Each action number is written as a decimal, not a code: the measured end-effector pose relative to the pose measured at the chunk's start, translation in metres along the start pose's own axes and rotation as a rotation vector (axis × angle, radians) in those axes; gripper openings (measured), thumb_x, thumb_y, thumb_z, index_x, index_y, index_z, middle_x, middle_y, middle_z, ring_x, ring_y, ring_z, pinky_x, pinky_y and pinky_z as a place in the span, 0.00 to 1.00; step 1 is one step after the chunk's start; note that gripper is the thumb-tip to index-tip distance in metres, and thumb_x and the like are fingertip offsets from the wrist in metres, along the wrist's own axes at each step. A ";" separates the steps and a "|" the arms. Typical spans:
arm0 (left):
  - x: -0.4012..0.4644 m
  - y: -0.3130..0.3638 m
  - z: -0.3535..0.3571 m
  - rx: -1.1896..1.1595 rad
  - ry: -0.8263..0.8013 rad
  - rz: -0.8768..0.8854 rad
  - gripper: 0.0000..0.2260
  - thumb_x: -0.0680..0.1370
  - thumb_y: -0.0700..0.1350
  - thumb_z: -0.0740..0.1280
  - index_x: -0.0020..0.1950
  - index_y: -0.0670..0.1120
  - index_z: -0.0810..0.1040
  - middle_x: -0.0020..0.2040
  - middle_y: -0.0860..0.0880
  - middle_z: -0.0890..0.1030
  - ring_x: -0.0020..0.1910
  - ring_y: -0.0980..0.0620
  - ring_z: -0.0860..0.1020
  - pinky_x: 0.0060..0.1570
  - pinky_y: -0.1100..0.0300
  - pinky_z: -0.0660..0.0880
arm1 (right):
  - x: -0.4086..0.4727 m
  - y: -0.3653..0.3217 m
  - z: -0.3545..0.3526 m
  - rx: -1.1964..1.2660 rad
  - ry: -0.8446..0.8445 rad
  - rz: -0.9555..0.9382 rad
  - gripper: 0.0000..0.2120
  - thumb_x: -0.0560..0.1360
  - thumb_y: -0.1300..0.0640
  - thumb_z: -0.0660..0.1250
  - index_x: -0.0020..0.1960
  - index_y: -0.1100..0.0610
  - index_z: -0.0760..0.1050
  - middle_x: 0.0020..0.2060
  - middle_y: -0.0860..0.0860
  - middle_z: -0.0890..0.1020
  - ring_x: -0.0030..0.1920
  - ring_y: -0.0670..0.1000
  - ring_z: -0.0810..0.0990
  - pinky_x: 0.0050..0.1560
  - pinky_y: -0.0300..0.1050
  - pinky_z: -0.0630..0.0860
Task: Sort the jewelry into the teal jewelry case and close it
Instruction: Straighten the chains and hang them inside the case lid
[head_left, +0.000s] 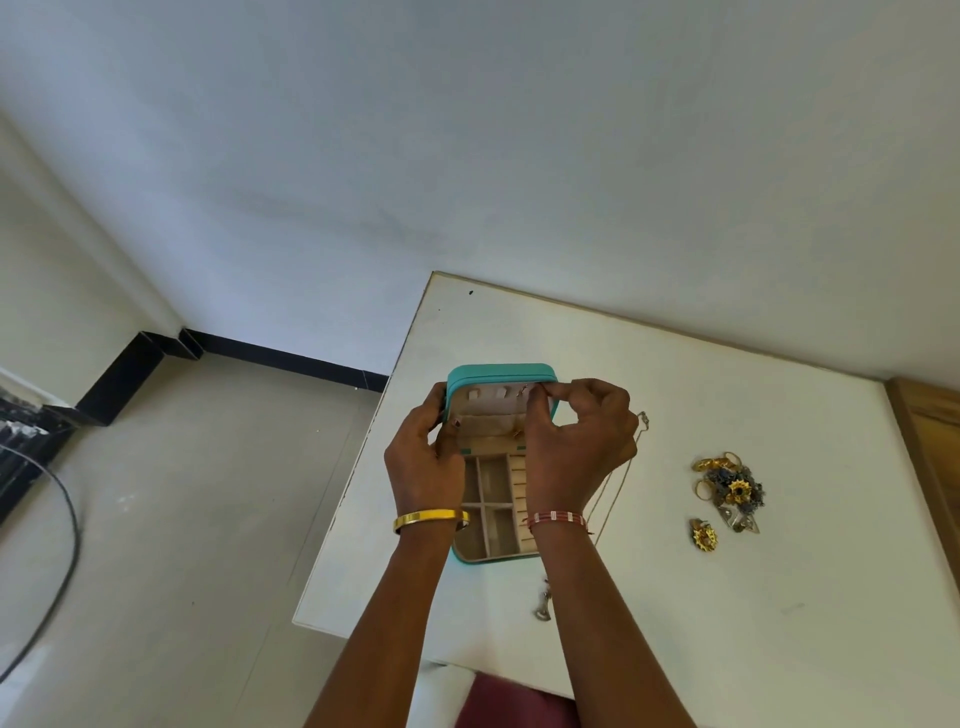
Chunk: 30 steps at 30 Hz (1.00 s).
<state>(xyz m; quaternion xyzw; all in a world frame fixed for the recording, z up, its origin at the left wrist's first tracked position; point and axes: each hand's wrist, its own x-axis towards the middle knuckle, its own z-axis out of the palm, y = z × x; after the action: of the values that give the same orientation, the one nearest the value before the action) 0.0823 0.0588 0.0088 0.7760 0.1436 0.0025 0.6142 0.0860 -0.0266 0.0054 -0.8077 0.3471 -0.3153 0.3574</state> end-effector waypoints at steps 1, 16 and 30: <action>0.000 0.000 0.000 0.000 -0.003 0.003 0.19 0.74 0.38 0.65 0.65 0.43 0.71 0.62 0.44 0.76 0.61 0.46 0.75 0.62 0.52 0.70 | 0.000 0.000 -0.001 -0.007 0.003 0.000 0.06 0.67 0.56 0.73 0.43 0.57 0.81 0.47 0.55 0.79 0.52 0.55 0.72 0.56 0.49 0.66; 0.002 -0.004 0.000 0.005 0.000 0.009 0.20 0.74 0.38 0.65 0.65 0.44 0.71 0.62 0.44 0.77 0.61 0.46 0.75 0.62 0.53 0.69 | 0.009 0.024 -0.009 -0.366 0.034 -0.523 0.05 0.68 0.56 0.72 0.41 0.57 0.81 0.43 0.54 0.82 0.51 0.51 0.67 0.58 0.62 0.69; 0.006 -0.006 0.001 0.004 -0.017 0.035 0.19 0.74 0.40 0.65 0.66 0.44 0.71 0.62 0.45 0.76 0.61 0.47 0.75 0.62 0.54 0.69 | -0.007 0.036 -0.028 -0.086 -0.053 -0.418 0.14 0.72 0.52 0.62 0.51 0.58 0.79 0.46 0.56 0.80 0.52 0.50 0.70 0.62 0.45 0.65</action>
<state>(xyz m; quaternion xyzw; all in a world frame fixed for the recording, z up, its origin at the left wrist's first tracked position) 0.0867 0.0605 0.0016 0.7795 0.1247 0.0066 0.6138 0.0489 -0.0493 -0.0094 -0.8846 0.1758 -0.3462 0.2582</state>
